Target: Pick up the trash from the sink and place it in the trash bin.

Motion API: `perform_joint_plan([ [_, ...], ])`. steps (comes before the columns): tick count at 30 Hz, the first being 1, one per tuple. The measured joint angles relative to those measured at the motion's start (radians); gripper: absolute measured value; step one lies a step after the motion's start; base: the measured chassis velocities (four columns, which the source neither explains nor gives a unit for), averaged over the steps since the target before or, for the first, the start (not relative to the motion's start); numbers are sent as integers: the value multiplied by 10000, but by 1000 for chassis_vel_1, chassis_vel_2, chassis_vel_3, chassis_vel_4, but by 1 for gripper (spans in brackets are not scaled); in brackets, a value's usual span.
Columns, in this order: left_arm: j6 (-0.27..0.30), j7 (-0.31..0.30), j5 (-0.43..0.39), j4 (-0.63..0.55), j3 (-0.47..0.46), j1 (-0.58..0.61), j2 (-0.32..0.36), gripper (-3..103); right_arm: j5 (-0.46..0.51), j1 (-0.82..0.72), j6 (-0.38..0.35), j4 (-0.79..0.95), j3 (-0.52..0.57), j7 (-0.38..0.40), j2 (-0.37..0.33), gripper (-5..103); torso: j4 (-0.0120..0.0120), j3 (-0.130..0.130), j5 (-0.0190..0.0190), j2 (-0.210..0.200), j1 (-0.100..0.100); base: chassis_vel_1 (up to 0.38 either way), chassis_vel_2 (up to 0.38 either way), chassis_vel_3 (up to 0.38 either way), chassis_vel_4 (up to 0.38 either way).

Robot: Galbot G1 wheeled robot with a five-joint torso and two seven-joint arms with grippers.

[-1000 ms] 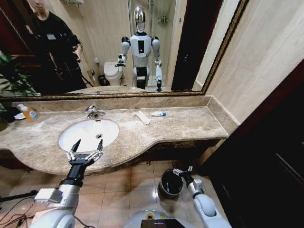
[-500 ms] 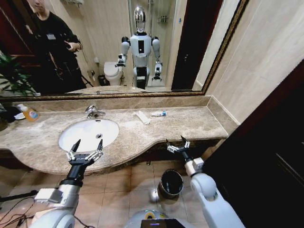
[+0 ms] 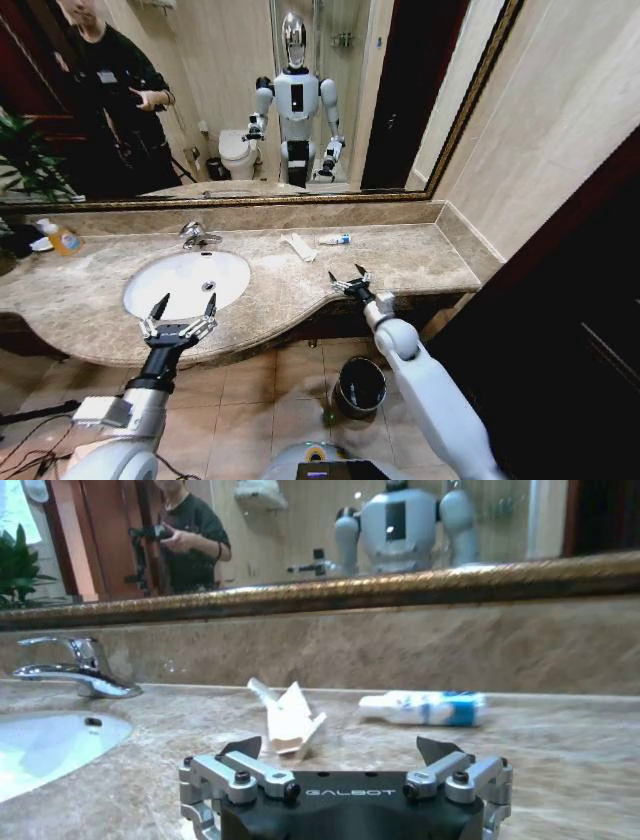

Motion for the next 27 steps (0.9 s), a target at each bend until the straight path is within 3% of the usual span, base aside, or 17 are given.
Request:
perform_joint_plan([
  [15, 0, 1, 0, 0, 0, 0, 1, 100, 807, 2501, -175, -2814, -706, 52, 1160, 100, 2, -1, -1, 0, 1, 0, 0, 0, 0],
  [27, 0, 1, 0, 0, 0, 0, 1, 100, 958, 2886, -183, -3672, -655, -156, 1451, 100, 1, -1, 1, 1, 0, 0, 0, 0, 0],
])
